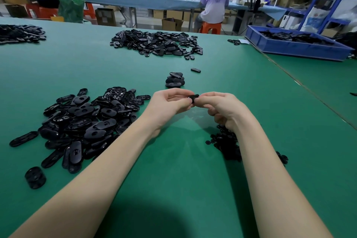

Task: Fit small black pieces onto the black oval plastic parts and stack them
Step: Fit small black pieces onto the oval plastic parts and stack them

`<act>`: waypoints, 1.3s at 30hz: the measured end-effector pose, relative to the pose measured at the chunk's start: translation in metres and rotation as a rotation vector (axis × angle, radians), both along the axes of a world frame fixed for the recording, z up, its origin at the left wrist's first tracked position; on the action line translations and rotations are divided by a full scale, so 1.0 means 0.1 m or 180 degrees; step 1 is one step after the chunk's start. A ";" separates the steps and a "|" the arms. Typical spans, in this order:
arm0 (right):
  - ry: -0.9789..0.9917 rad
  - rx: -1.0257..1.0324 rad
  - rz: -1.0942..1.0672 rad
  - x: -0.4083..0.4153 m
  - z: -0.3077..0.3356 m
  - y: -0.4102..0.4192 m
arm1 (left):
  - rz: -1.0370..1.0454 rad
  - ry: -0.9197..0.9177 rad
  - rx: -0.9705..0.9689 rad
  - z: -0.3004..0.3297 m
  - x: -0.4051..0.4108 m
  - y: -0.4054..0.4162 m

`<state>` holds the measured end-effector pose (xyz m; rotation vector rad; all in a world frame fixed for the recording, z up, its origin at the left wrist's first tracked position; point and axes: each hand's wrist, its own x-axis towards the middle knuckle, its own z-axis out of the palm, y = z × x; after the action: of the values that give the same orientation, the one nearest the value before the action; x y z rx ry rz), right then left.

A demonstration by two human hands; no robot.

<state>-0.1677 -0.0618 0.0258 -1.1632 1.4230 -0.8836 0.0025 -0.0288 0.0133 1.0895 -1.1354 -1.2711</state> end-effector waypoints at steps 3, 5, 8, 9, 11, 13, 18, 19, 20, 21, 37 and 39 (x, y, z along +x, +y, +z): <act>0.0076 -0.0007 0.0070 -0.04 0.01 0.01 | -0.0061 0.0262 0.0217 0.01 0.00 0.00; 0.0132 0.0029 0.0194 -0.08 0.03 0.02 | -0.0137 0.0369 0.0337 0.02 0.01 -0.01; 0.0129 0.0105 0.0309 -0.11 0.03 0.07 | -0.0283 0.0481 0.0443 0.04 0.04 -0.02; 0.0082 0.0122 0.0332 -0.12 0.02 0.08 | -0.0319 0.0512 0.0475 0.04 0.04 -0.02; 0.0022 0.0127 0.0382 -0.11 0.02 0.09 | -0.0346 0.0521 0.0513 0.03 0.05 -0.02; 0.0049 0.0097 0.0447 -0.11 0.01 0.09 | -0.0331 0.0457 0.0493 0.03 0.04 -0.02; 0.0157 -0.0113 0.0555 -0.07 0.01 0.07 | -0.0157 0.0290 0.0376 0.01 0.02 -0.02; 0.0176 -0.0173 0.0571 -0.07 0.01 0.07 | -0.0128 0.0256 0.0362 0.01 0.03 -0.02; 0.0182 -0.0231 0.0586 -0.06 0.01 0.07 | -0.0092 0.0198 0.0343 0.01 0.03 -0.02; 0.0176 -0.0288 0.0587 -0.05 0.01 0.07 | -0.0055 0.0116 0.0317 0.02 0.04 -0.02; 0.0664 -0.1111 0.0272 0.13 -0.10 0.03 | 0.0185 -0.0365 0.0185 0.00 0.08 -0.04; 0.0734 -0.1197 0.0252 0.15 -0.11 0.04 | 0.0267 -0.0454 0.0186 -0.02 0.05 -0.04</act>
<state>-0.1532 -0.0582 0.0153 -1.6368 1.4175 -1.0142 0.0070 -0.0329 0.0115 1.2752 -1.1518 -1.1824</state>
